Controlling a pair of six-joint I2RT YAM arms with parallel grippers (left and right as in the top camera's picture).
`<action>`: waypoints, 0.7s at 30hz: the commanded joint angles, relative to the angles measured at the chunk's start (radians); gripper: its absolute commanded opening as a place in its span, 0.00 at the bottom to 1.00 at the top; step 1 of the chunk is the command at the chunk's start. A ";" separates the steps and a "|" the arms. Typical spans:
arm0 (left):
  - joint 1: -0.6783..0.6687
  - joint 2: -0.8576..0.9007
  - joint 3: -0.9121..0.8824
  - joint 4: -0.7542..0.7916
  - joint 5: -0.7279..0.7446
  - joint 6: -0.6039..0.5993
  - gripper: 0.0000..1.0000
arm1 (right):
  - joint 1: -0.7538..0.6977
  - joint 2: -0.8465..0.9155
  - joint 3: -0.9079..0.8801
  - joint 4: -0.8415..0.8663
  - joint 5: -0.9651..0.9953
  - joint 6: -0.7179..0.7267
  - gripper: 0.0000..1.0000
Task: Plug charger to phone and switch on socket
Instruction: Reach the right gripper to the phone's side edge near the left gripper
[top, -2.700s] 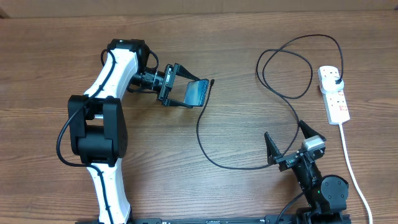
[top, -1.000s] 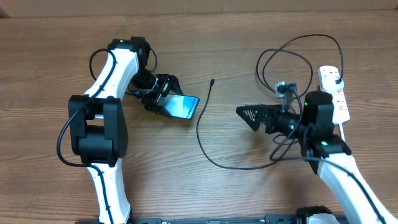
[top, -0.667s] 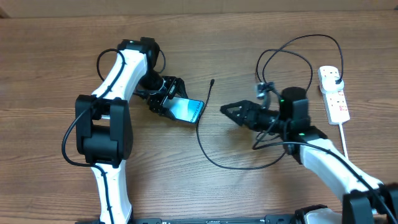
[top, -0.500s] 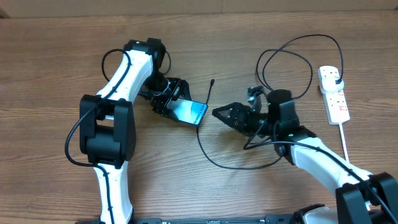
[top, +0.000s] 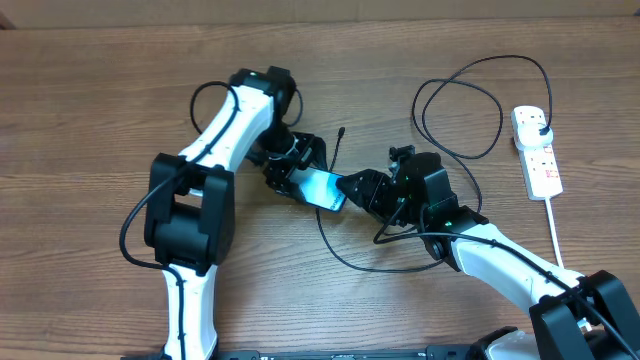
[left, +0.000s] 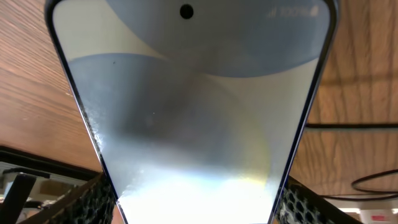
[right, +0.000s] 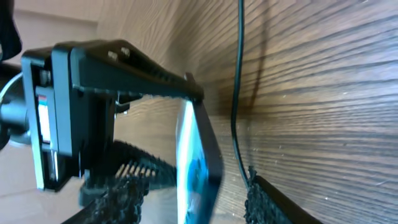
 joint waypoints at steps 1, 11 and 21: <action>-0.029 -0.005 0.028 0.009 0.001 -0.047 0.61 | 0.004 0.006 0.023 0.009 0.038 0.024 0.52; -0.062 -0.005 0.028 0.032 -0.016 -0.106 0.61 | 0.004 0.024 0.022 -0.021 0.038 0.079 0.40; -0.069 -0.005 0.028 0.043 -0.014 -0.130 0.61 | 0.005 0.026 0.022 -0.028 0.064 0.105 0.34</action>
